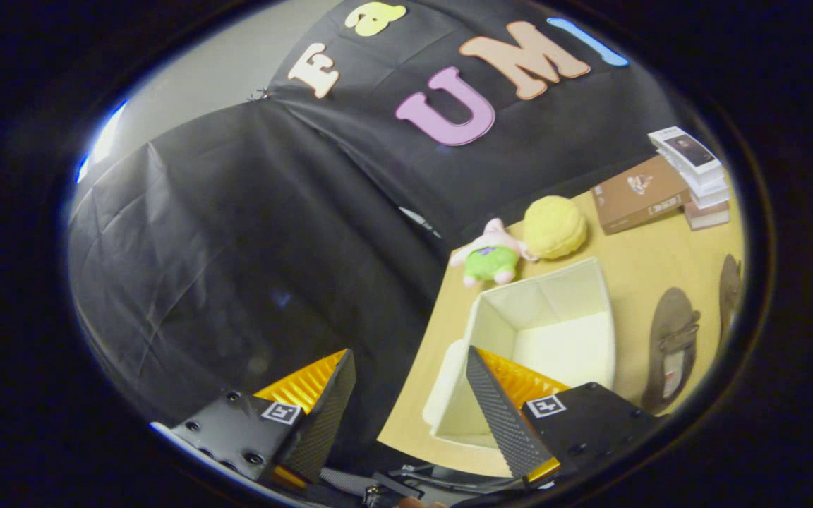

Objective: Open the storage box then place both shoes into the box .Put the left shoe in first, then the right shoe, with the right side of both shoes facing outward in a uniform manner.

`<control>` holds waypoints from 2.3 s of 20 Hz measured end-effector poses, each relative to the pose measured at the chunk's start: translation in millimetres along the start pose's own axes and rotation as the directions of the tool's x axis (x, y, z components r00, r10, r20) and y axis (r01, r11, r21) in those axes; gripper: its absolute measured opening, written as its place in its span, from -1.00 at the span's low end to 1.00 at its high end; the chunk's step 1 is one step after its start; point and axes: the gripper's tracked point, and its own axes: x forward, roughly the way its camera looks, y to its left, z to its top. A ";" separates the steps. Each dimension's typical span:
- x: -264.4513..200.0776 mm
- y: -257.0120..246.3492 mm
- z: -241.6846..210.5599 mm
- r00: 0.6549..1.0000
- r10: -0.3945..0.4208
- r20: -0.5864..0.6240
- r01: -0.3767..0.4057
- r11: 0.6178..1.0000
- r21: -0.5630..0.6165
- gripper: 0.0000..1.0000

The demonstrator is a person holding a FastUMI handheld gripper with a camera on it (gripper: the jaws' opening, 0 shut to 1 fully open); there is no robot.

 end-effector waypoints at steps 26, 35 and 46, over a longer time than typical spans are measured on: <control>-60.6 -340.0 -73.3 0.735 -0.564 -0.376 0.590 0.806 -0.055 0.54; -55.2 -356.9 -91.5 0.652 -0.609 -0.451 0.639 0.762 -0.105 -0.47; -65.2 -346.7 -80.2 0.700 -0.574 -0.425 0.640 0.769 0.016 -0.89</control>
